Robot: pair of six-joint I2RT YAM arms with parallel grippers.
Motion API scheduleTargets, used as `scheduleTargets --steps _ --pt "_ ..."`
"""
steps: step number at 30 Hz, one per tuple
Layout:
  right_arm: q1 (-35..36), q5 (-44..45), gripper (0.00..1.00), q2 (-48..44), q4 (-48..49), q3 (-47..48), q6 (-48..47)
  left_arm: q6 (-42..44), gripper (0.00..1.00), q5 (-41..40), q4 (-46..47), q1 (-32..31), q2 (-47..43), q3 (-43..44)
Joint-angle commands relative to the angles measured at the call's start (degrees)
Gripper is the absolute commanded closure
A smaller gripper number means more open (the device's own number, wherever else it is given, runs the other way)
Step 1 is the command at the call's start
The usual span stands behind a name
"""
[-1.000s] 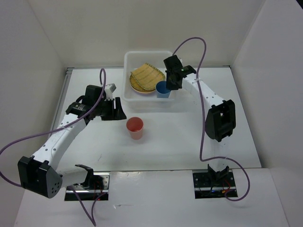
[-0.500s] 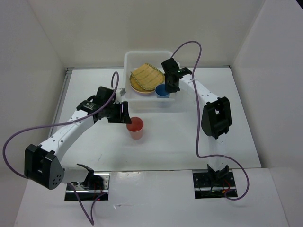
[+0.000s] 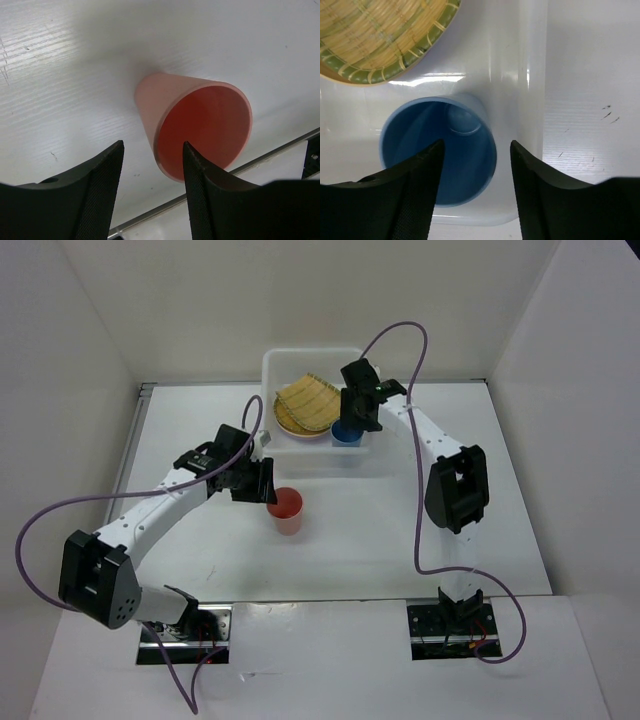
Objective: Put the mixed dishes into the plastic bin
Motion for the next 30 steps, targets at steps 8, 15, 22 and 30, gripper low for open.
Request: scheduleTargets --steps 8,15,22,30 --pt "2.9 2.5 0.06 -5.7 -2.3 9.2 -0.6 1.8 0.61 -4.8 1.6 -2.0 3.8 1.3" --pt "4.0 3.7 0.0 -12.0 -4.0 10.7 0.5 0.7 1.0 -7.2 -0.1 -2.6 3.9 2.0" --pt "4.0 -4.6 0.0 -21.5 1.5 5.1 1.0 3.0 1.0 -7.9 -9.9 -2.6 -2.3 12.2" --pt "3.5 -10.9 0.0 -34.4 9.7 -10.7 4.6 3.6 1.0 -12.7 -15.7 -2.6 2.8 34.5"
